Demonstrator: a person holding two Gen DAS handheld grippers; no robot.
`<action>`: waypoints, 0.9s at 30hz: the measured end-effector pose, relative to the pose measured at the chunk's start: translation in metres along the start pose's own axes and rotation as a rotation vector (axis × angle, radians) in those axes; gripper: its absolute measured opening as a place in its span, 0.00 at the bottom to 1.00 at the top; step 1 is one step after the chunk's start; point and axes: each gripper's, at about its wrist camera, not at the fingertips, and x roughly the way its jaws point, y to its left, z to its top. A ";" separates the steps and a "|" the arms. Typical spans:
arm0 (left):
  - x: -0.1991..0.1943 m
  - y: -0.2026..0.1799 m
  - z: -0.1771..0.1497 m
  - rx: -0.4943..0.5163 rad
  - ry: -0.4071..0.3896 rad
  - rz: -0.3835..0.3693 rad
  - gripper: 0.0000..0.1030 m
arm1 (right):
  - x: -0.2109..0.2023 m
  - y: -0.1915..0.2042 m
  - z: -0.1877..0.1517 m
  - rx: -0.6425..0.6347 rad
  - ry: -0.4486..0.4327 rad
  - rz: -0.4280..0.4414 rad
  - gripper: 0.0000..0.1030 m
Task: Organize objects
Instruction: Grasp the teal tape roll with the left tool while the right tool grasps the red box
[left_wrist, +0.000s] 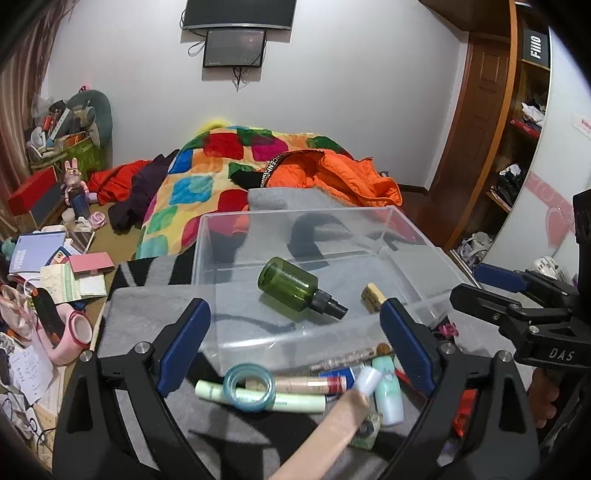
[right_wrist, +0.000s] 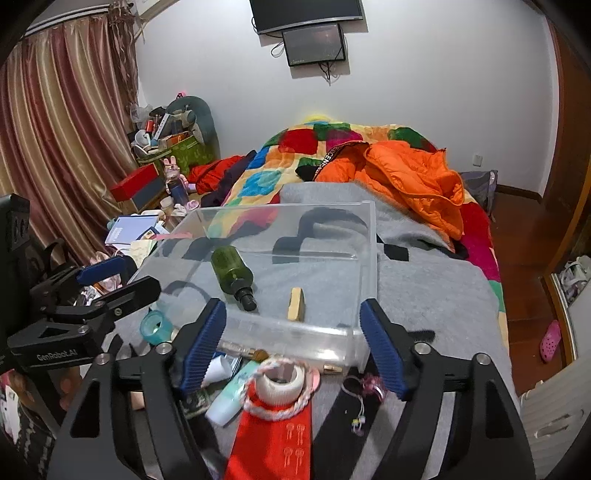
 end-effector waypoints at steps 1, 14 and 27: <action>-0.003 0.000 -0.002 0.003 0.001 -0.001 0.92 | -0.003 0.002 -0.003 -0.005 0.001 -0.003 0.71; -0.006 0.005 -0.052 0.033 0.087 0.018 0.93 | 0.007 -0.001 -0.055 0.026 0.142 0.037 0.73; 0.025 0.035 -0.068 -0.052 0.176 0.030 0.93 | 0.027 -0.004 -0.079 0.044 0.218 0.037 0.73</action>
